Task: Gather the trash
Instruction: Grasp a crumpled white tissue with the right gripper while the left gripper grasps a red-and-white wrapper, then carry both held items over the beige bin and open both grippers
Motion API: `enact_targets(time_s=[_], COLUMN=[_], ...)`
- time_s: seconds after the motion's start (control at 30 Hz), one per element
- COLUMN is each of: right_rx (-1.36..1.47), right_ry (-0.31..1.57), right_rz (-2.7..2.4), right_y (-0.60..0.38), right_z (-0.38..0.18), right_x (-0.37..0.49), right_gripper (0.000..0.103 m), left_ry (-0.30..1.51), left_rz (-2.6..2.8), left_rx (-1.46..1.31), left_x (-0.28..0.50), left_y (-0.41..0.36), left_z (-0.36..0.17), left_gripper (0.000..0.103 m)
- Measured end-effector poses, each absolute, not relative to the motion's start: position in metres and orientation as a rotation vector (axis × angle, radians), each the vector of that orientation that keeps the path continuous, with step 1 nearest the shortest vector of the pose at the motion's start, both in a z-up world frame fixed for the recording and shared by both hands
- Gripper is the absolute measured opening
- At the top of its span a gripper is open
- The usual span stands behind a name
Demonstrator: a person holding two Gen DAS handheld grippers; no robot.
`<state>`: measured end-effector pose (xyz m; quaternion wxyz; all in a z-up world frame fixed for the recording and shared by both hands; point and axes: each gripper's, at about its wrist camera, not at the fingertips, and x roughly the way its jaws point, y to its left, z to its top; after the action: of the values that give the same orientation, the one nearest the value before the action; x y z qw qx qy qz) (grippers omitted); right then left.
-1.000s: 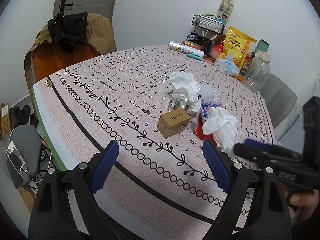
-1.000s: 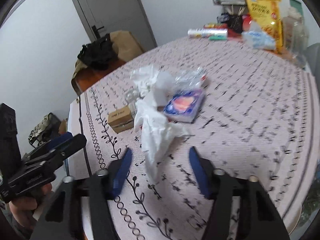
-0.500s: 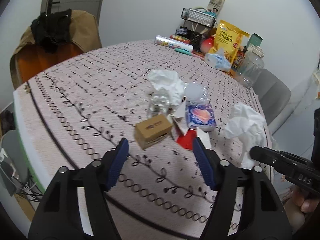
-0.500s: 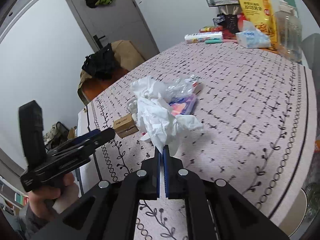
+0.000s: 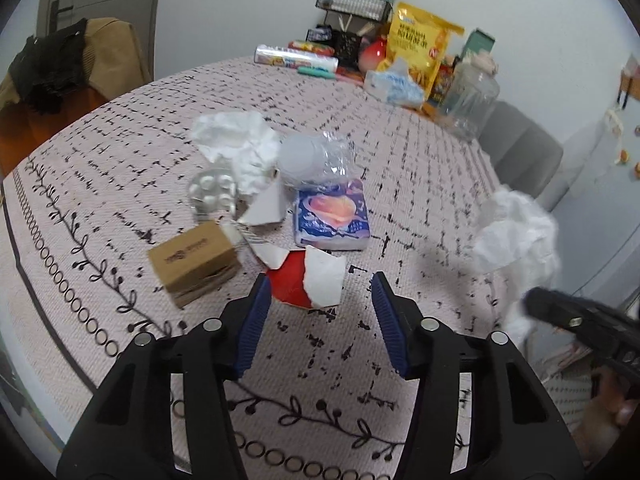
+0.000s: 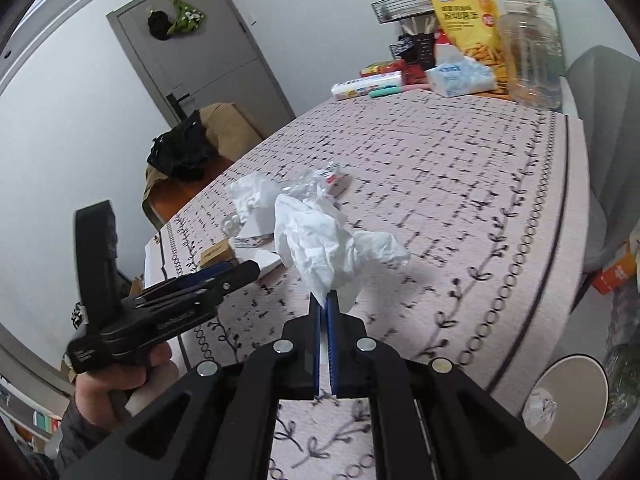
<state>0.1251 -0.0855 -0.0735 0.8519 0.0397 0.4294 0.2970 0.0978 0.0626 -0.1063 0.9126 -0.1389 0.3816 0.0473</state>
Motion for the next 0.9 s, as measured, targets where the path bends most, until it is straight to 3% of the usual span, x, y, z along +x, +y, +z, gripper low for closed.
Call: enact_targets(time_s=[0.13,0.17,0.2,0.9], right_rx=[0.104,0.109,0.114,0.188], right_ry=[0.900,0.900,0.900,0.830], right_rz=[0.598,0.591,0.586,0.453], right_y=[-0.104,-0.108,-0.112,-0.197], right_z=[-0.074,-0.074,-0.074,-0.056], right_x=[0.126,0.126,0.127,0.118], right_gripper=[0.004,0.004,0.004,0.004], left_ry=[0.811,0.820,0.831,0.697], left_rz=[0.109,0.114,0.117,-0.048], left_rx=[-0.264,-0.257,-0.258,-0.210], left_x=[0.109,0.112,0.114,0.109], left_y=[0.056,0.055,0.055,-0.023], left_z=[-0.112,-0.113,-0.114,-0.044], left_gripper=[0.037,0.026,0.022,0.022])
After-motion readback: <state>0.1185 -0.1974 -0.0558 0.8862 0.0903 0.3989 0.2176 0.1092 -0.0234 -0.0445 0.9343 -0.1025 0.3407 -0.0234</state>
